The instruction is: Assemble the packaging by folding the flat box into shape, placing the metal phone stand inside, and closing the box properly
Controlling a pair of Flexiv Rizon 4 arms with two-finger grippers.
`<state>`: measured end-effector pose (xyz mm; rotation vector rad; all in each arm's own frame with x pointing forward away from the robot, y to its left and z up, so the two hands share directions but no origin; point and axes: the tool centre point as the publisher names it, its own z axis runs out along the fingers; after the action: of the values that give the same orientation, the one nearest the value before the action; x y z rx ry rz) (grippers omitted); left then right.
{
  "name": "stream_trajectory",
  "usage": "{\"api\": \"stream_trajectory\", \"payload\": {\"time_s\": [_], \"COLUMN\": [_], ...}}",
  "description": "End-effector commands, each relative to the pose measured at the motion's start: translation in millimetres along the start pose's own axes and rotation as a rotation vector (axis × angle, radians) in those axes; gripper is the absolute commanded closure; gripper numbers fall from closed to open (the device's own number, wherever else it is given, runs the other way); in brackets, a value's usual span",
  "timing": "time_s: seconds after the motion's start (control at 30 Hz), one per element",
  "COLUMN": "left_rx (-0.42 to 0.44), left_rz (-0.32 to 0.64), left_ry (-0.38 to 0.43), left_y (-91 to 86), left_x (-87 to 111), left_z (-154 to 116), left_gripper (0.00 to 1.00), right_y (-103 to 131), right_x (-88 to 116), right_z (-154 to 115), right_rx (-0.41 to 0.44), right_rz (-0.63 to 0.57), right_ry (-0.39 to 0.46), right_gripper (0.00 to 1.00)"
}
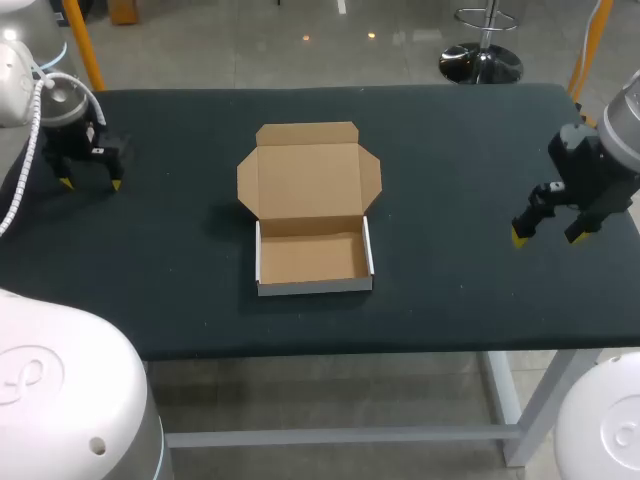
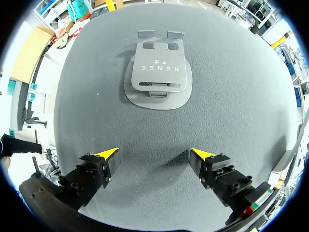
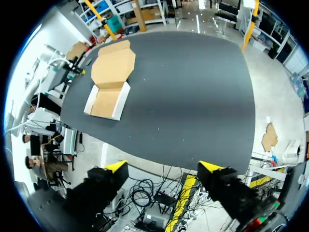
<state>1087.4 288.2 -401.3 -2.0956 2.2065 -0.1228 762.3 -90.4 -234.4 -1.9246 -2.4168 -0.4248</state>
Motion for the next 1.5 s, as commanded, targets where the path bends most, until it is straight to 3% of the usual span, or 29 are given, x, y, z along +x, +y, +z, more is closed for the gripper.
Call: {"api": "stream_trajectory", "payload": {"time_s": [0.03, 1.5], "left_rx": [-0.002, 0.007], "left_rz": [0.003, 0.059], "left_ry": [0.009, 0.031], "left_y": [-6.6, -54.9], "left_x": [-1.9, -4.2], "left_z": [2, 4], "left_gripper": [0.00, 0.00], "right_y": [0, 0], "right_x": [0, 0], "right_z": [-2, -2], "right_rx": [0.004, 0.004], "right_rz": [0.000, 0.000], "right_ry": [0.000, 0.000], "right_gripper": [0.00, 0.00]}}
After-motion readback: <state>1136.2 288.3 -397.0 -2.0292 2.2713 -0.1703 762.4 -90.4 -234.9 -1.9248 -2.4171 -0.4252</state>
